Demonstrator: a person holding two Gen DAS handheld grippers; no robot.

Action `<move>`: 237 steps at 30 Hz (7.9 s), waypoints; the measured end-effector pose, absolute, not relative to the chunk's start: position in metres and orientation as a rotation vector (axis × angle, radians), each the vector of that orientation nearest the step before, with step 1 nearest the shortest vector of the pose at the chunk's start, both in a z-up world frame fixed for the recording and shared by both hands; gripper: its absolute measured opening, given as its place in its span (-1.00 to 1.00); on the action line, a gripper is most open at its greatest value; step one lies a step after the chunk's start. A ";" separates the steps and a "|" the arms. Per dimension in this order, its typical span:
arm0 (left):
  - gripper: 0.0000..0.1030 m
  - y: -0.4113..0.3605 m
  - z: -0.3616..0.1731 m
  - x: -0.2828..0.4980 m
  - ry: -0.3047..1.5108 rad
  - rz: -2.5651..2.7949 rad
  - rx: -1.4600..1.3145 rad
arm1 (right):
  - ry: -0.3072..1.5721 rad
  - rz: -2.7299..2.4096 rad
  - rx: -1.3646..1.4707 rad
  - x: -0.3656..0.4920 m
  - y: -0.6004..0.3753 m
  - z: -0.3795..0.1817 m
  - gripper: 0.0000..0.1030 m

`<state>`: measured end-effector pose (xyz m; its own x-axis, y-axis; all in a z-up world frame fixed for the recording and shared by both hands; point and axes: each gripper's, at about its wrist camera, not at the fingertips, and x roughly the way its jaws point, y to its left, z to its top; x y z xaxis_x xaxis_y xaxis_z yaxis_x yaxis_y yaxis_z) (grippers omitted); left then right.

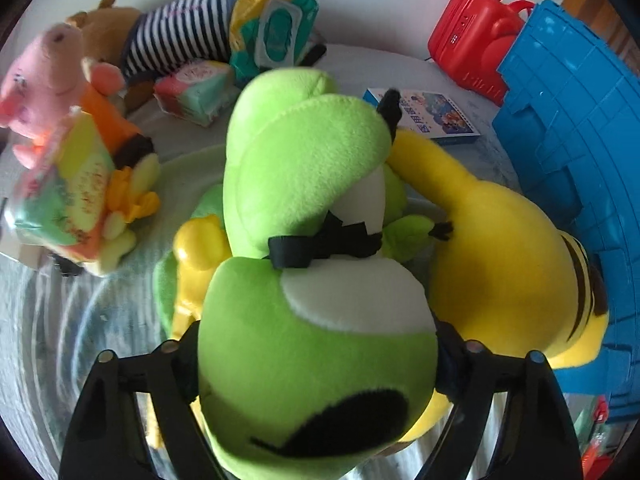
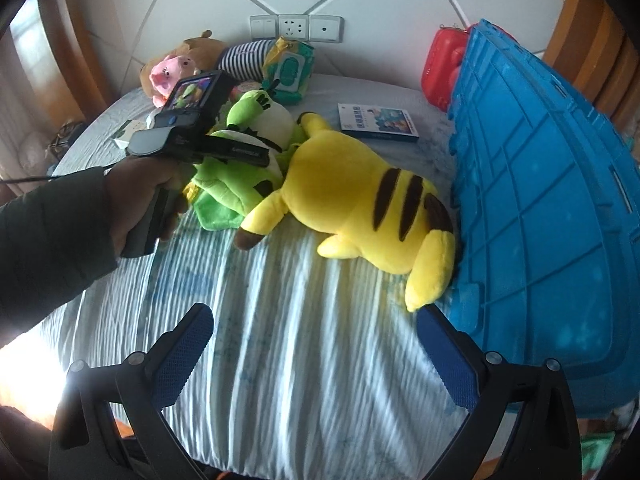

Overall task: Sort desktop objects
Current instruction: 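Grasp the green frog plush with the left tool while the right tool approaches Pikachu, then grasp the yellow Pikachu plush with the right tool, then carry the frog with the left tool while the right tool carries Pikachu to the blue crate, then open both tools to drop the frog and Pikachu into the blue crate, then move the left tool to the yellow toy clamp and grasp it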

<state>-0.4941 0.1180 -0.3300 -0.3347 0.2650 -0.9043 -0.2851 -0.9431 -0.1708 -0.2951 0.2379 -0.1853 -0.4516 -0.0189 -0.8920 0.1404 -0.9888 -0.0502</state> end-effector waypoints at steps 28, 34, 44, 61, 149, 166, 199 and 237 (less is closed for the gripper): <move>0.48 -0.076 -0.223 -0.347 -0.194 2.472 -1.392 | 0.661 -2.554 1.524 -0.407 0.187 -0.255 0.99; 0.48 -0.091 -0.222 -0.335 -0.232 2.483 -1.394 | 1.070 -2.404 1.567 -0.435 0.189 -0.311 0.99; 0.48 -0.092 -0.225 -0.332 -0.235 2.491 -1.420 | 1.385 -2.381 1.494 -0.468 0.190 -0.387 1.00; 0.48 -0.092 -0.201 -0.316 -0.236 2.493 -1.347 | 0.469 -2.747 1.567 -0.492 0.257 -0.296 0.22; 1.00 0.550 0.053 -0.408 0.168 2.283 -0.724 | -0.192 -3.103 0.983 -0.245 0.676 -0.009 0.92; 1.00 0.500 0.052 -0.388 0.134 2.313 -0.718 | -0.150 -3.105 0.953 -0.244 0.657 0.006 0.94; 1.00 0.154 -0.025 -0.375 -0.133 2.562 -0.961 | 0.147 -2.825 0.933 -0.280 0.389 0.009 0.94; 1.00 -0.038 -0.394 -0.479 0.227 2.385 -1.386 | 0.223 -2.660 1.465 -0.295 0.188 -0.125 0.94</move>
